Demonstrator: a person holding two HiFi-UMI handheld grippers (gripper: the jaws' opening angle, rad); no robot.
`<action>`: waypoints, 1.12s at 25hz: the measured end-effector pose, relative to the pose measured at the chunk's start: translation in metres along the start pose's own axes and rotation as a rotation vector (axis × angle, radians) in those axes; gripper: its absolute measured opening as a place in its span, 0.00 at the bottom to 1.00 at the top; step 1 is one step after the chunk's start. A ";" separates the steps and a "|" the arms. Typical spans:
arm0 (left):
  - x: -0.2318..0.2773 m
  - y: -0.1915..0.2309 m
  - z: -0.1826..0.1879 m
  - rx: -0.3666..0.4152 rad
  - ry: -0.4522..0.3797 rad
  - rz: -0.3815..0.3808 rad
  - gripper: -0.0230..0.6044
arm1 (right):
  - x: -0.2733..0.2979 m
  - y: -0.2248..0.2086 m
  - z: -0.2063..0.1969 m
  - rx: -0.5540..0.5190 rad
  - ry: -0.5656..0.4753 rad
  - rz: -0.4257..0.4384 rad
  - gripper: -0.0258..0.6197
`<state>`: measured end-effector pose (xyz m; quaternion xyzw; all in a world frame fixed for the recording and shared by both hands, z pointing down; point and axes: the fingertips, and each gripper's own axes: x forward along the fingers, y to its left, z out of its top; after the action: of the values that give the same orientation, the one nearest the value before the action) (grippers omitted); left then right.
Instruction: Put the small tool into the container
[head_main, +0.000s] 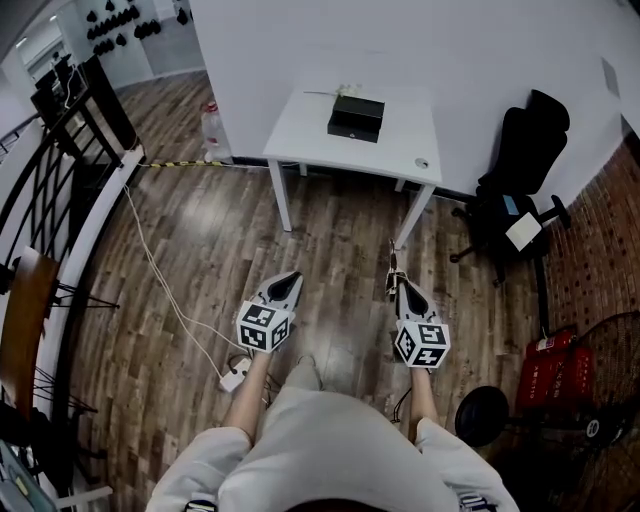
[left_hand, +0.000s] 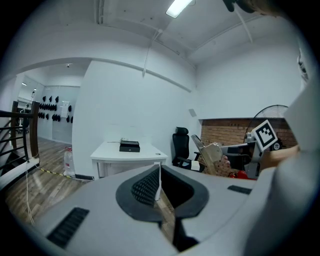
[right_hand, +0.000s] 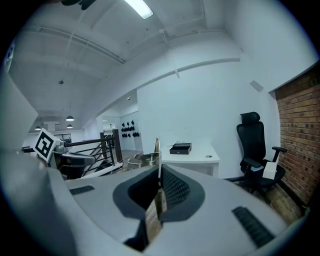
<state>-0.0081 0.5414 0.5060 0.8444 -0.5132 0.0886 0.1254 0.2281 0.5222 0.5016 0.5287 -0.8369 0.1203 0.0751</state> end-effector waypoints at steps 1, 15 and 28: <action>0.004 0.001 0.001 -0.001 0.000 -0.001 0.06 | 0.003 -0.002 0.000 -0.002 0.001 0.001 0.04; 0.078 0.044 0.003 -0.016 0.012 -0.027 0.06 | 0.081 -0.025 0.002 -0.008 0.025 -0.008 0.04; 0.197 0.143 0.066 -0.028 -0.007 -0.050 0.06 | 0.227 -0.060 0.063 -0.030 0.032 -0.029 0.04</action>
<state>-0.0442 0.2920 0.5147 0.8556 -0.4933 0.0752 0.1373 0.1846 0.2829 0.5056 0.5375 -0.8296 0.1149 0.0983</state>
